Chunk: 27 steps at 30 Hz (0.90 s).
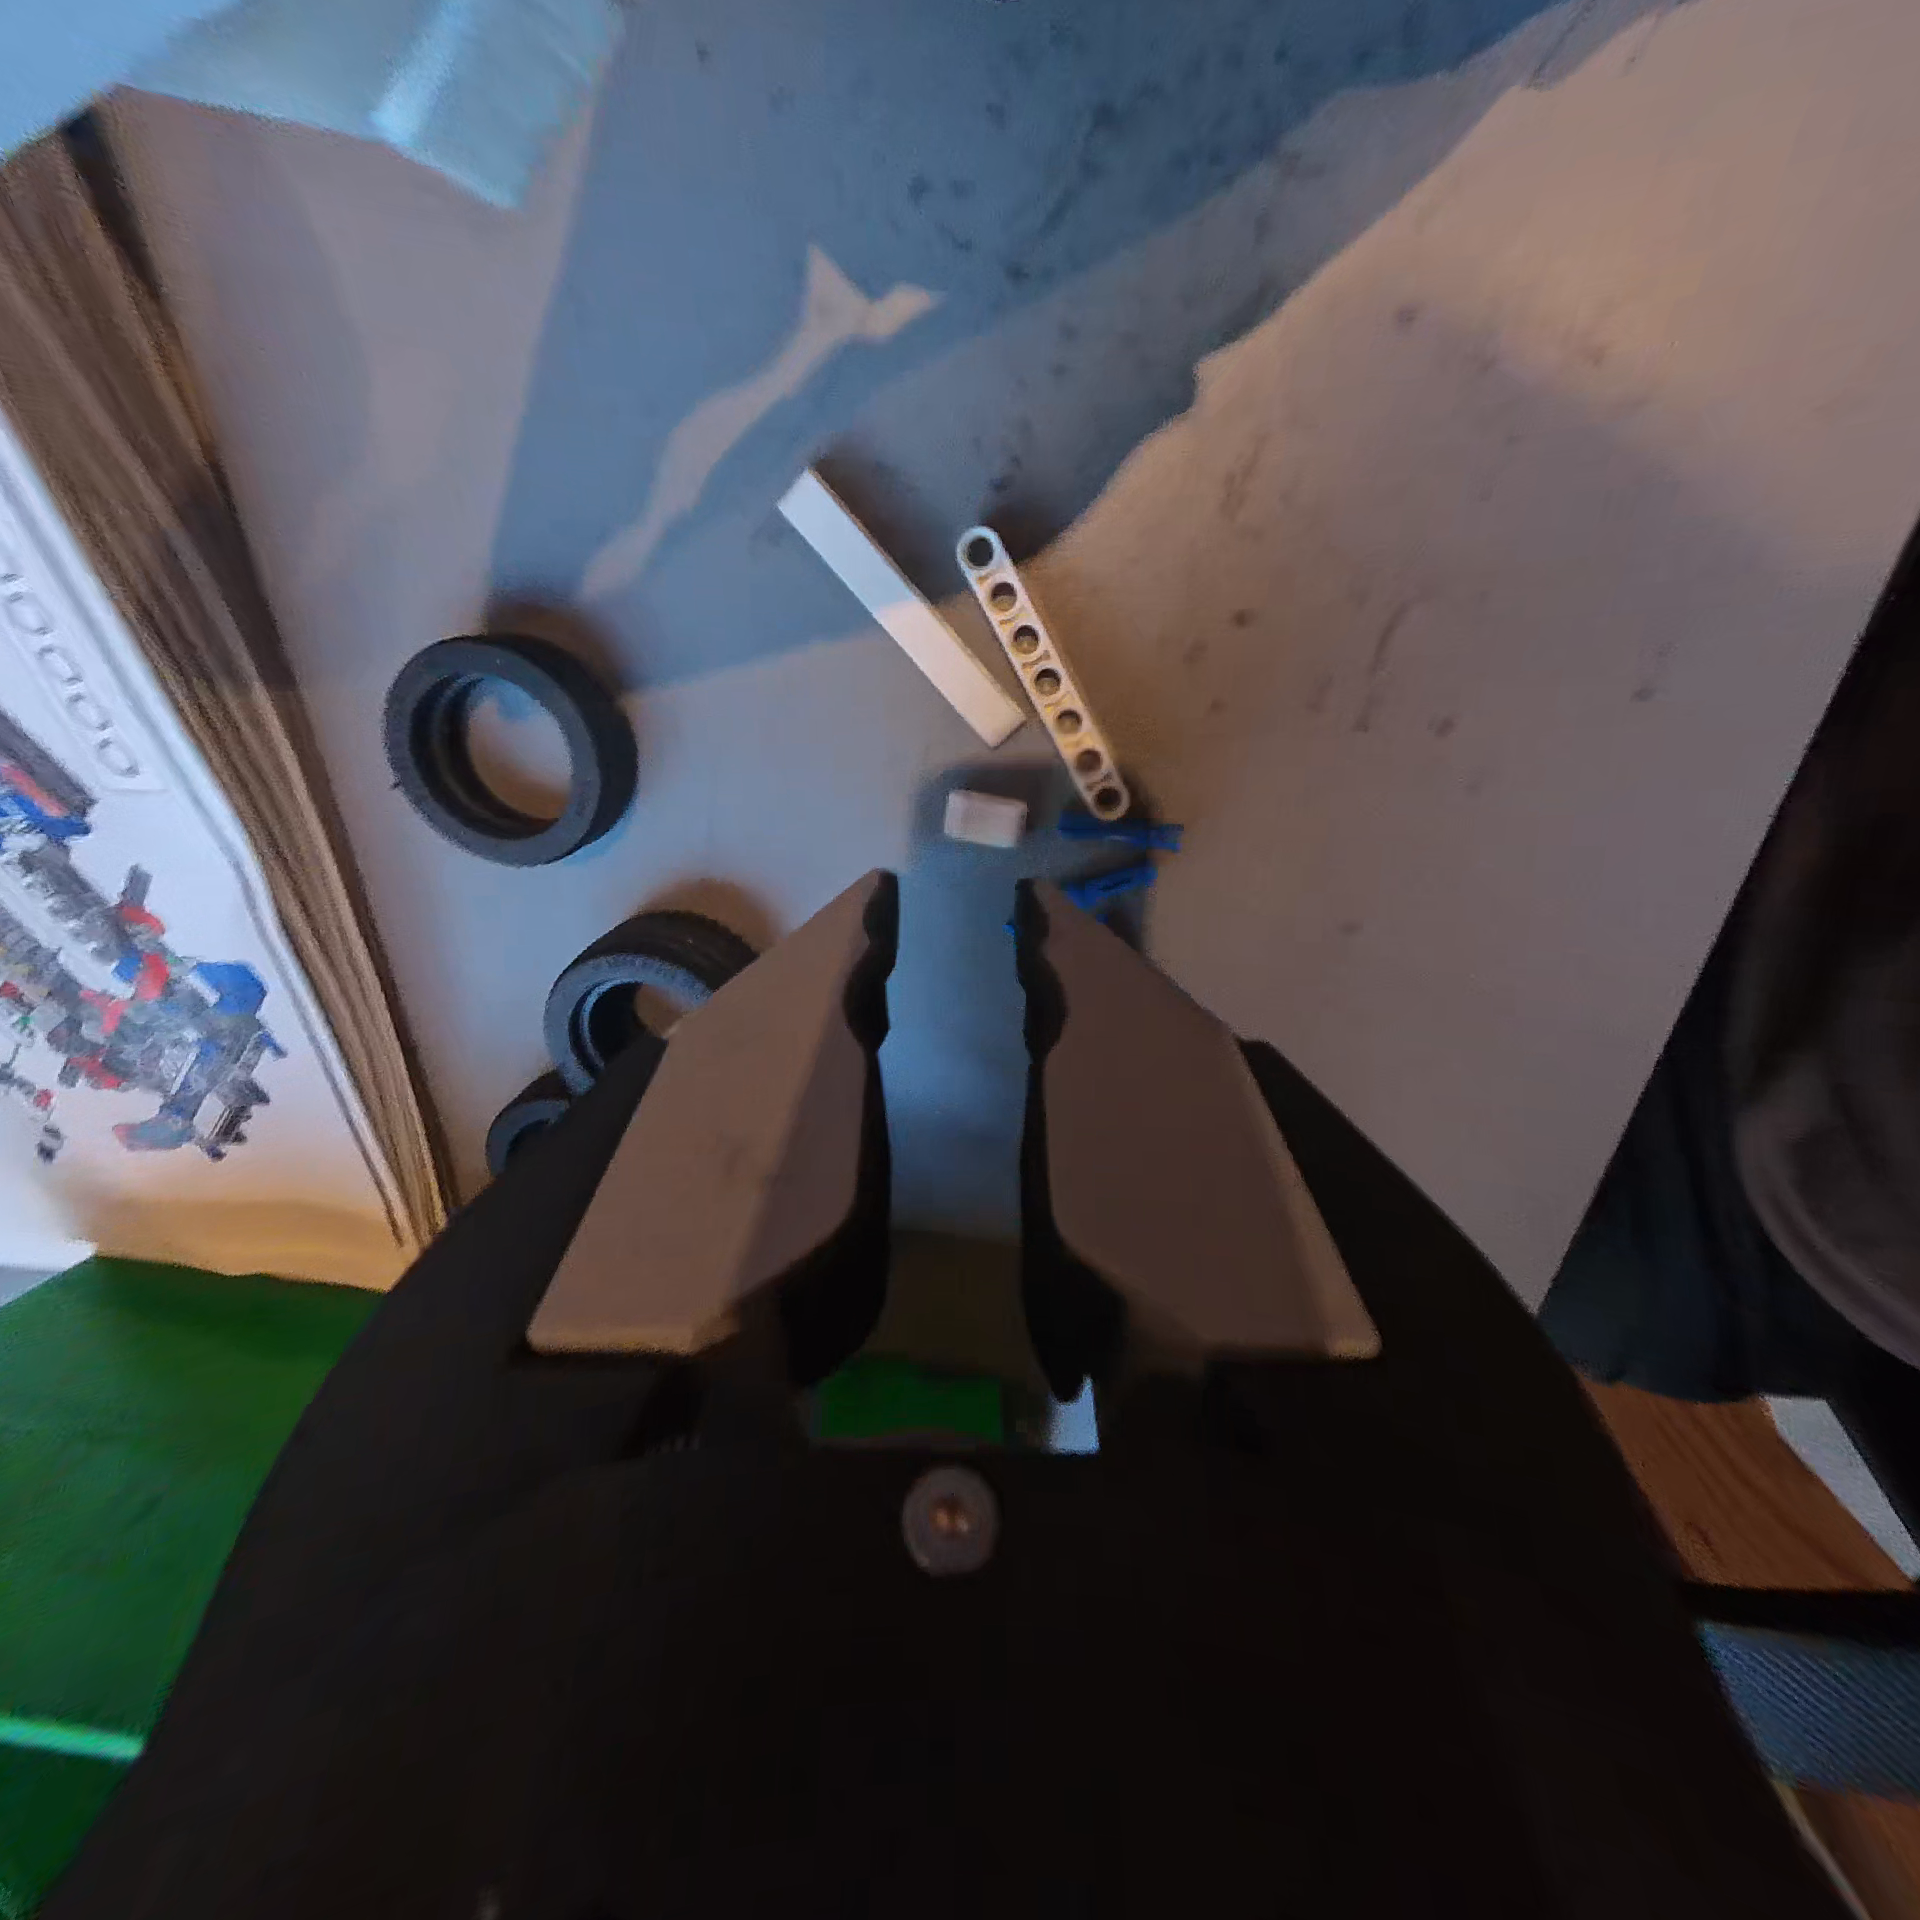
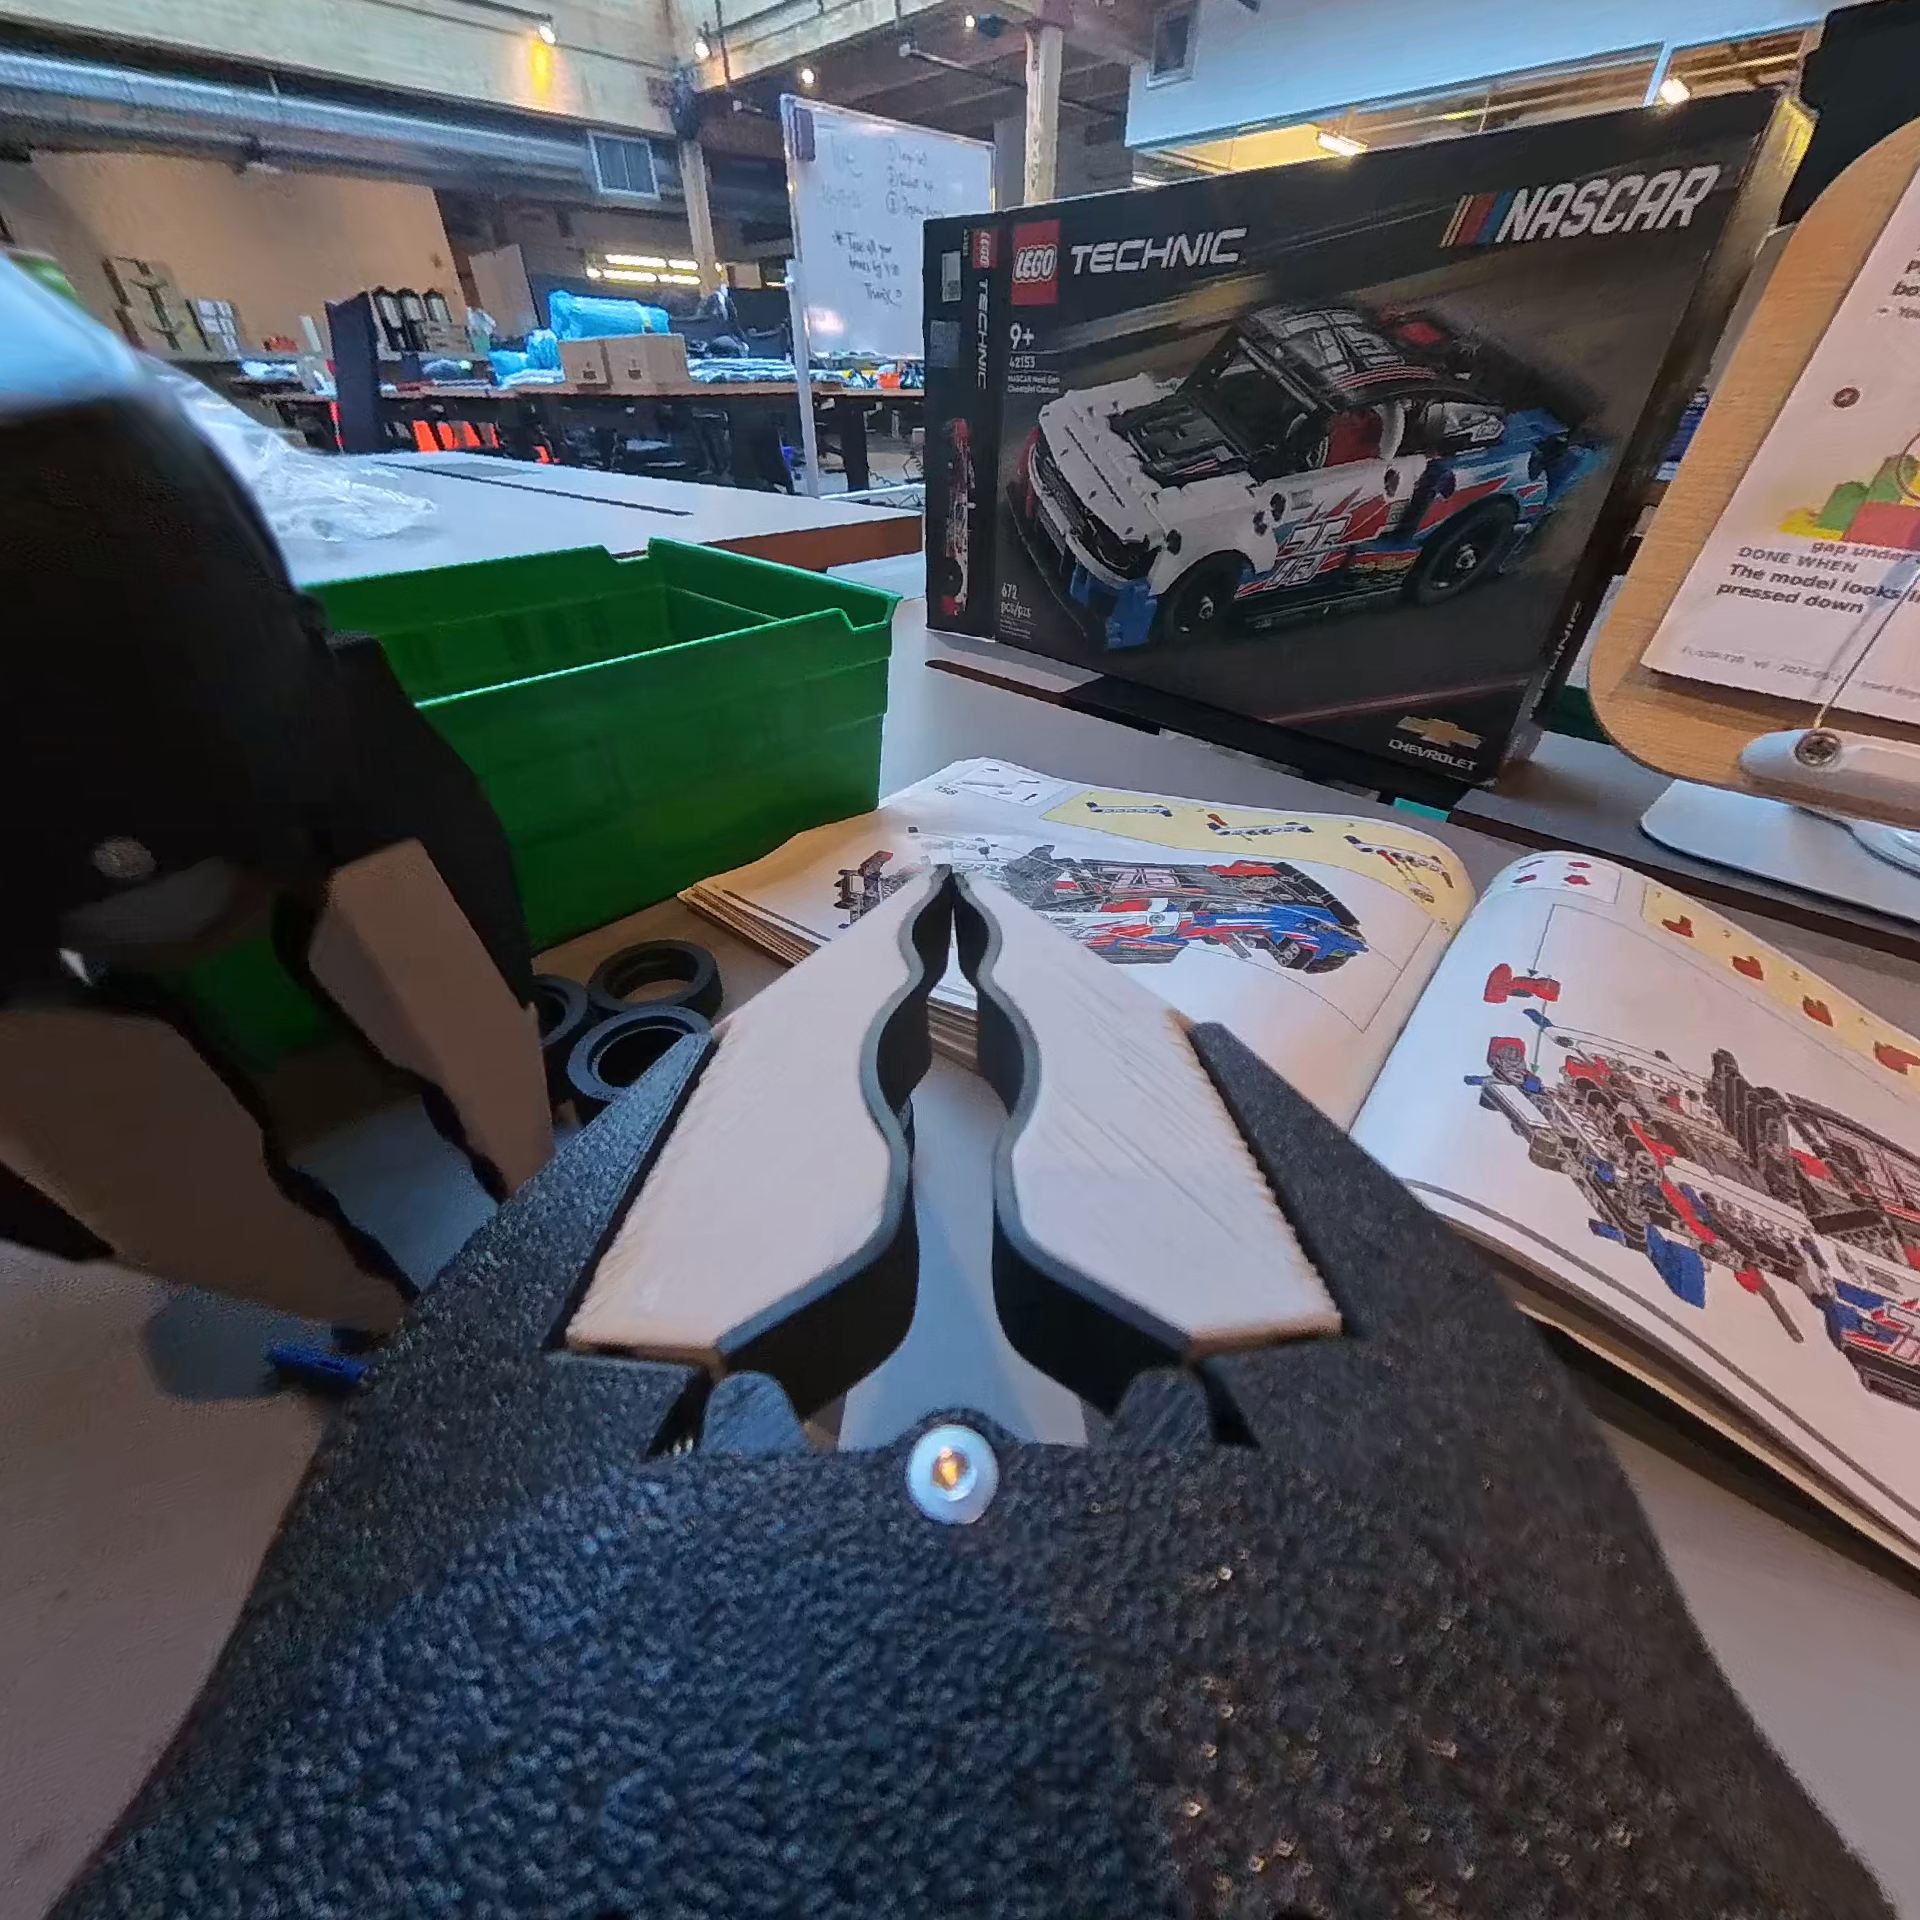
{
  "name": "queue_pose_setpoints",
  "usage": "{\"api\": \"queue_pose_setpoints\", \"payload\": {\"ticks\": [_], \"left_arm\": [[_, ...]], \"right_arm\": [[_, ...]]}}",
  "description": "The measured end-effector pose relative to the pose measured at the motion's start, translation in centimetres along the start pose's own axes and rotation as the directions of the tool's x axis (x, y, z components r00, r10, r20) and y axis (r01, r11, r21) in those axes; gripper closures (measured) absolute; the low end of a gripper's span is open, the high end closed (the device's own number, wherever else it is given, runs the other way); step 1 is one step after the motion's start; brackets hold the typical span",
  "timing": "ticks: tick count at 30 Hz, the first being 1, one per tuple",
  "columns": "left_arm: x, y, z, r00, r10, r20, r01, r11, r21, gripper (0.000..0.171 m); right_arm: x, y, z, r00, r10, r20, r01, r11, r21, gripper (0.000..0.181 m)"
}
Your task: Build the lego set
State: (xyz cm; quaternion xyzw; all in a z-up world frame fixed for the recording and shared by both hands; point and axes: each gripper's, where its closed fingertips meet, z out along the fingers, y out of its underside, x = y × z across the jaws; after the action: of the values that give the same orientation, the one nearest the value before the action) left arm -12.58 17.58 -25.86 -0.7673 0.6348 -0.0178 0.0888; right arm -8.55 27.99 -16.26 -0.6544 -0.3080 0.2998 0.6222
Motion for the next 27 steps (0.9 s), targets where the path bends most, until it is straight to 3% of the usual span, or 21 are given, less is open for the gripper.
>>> {"api": "queue_pose_setpoints", "payload": {"ticks": [6,10,12,16,20,23,27], "left_arm": [[-2.2,3.1,-6.8,0.980,-0.140,0.138,0.120,0.982,0.143,0.150],[-5.2,9.1,-12.5,0.893,-0.369,0.259,0.289,0.909,0.299,0.150],[-6.1,12.9,-13.8,0.833,-0.478,0.277,0.388,0.863,0.323,0.149],[-6.2,18.7,-13.3,0.768,-0.589,0.251,0.506,0.799,0.325,0.148],[-6.1,23.2,-10.7,0.749,-0.621,0.230,0.581,0.783,0.223,0.145],[-7.4,24.9,-10.0,0.705,-0.655,0.273,0.609,0.756,0.242,0.144],[-9.1,25.1,-10.2,0.620,-0.753,0.220,0.652,0.650,0.390,0.142]], "right_arm": [[0.0,0.0,-0.1,1.000,0.007,0.006,-0.007,1.000,0.000,0.181],[-0.3,0.2,0.0,1.000,-0.002,0.015,0.002,1.000,-0.009,0.181],[-0.4,0.3,0.1,1.000,-0.005,0.018,0.005,1.000,-0.018,0.181],[-0.6,0.5,0.5,1.000,-0.024,0.019,0.024,0.999,-0.034,0.181],[-1.1,0.8,0.9,0.998,-0.061,0.022,0.062,0.996,-0.057,0.181],[-1.2,1.0,1.1,0.997,-0.077,0.022,0.078,0.995,-0.067,0.181],[-1.3,1.3,1.3,0.996,-0.092,0.016,0.093,0.992,-0.088,0.181]]}}
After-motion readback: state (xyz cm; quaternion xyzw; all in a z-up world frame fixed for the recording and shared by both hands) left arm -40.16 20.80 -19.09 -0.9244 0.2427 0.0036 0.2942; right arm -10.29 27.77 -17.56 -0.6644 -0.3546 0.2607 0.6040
